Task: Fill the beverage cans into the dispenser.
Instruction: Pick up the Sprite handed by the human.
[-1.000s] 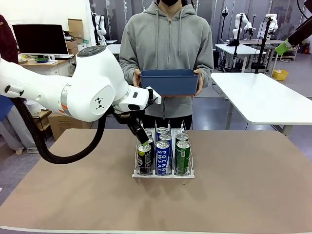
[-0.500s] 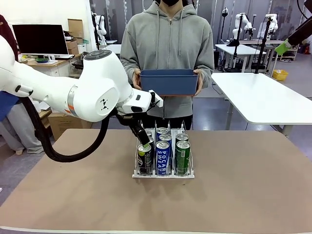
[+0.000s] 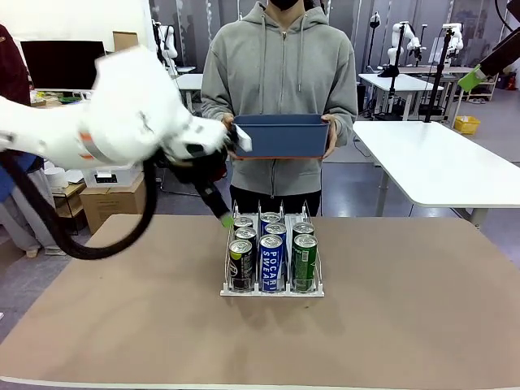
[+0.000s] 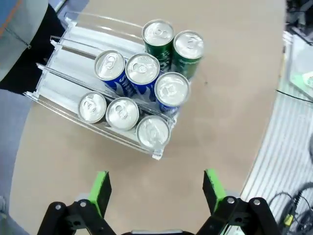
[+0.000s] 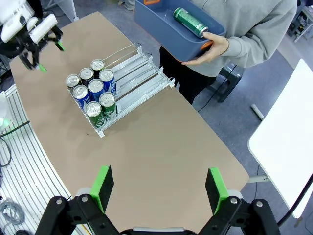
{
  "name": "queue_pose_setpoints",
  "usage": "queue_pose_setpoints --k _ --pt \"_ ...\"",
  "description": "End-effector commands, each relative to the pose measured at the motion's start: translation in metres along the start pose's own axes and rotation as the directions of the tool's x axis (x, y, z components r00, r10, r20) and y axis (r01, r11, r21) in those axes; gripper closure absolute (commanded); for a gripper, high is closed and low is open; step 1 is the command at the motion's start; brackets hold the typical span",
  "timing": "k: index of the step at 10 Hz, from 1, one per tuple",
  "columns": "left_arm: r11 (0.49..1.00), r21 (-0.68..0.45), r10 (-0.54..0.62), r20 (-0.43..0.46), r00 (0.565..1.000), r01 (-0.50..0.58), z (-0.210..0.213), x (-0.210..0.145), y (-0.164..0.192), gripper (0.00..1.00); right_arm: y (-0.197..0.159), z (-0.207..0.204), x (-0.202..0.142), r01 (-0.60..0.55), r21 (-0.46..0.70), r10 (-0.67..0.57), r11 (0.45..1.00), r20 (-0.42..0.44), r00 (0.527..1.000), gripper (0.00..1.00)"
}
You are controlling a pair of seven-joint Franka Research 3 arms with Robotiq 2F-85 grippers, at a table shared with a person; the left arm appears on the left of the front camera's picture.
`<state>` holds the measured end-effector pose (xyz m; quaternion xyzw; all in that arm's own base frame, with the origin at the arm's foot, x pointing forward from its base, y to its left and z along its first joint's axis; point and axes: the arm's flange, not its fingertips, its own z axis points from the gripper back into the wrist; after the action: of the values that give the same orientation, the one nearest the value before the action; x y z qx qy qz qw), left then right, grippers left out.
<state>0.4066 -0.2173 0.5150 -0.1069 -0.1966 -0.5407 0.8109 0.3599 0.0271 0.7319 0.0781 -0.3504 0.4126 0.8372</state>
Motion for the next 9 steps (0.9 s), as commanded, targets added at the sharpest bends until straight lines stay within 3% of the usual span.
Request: queue_pose_setpoints --k 1,5,9 --pt "0.995 -0.097 -0.004 0.057 0.998 0.010 0.051 -0.021 0.031 0.00 0.000 -0.001 0.000 0.000 0.000 0.000 1.000 -0.001 1.000 0.00" --pt "0.999 -0.032 -0.015 0.167 0.986 0.020 0.154 -0.036 0.064 0.00 0.000 -0.001 0.000 0.000 0.000 0.000 1.000 -0.001 1.000 0.00" --pt "0.993 0.118 -0.009 0.240 0.971 -0.020 0.219 -0.043 0.057 0.00 0.000 -0.001 0.000 0.000 0.000 0.000 1.000 -0.001 1.000 0.00"
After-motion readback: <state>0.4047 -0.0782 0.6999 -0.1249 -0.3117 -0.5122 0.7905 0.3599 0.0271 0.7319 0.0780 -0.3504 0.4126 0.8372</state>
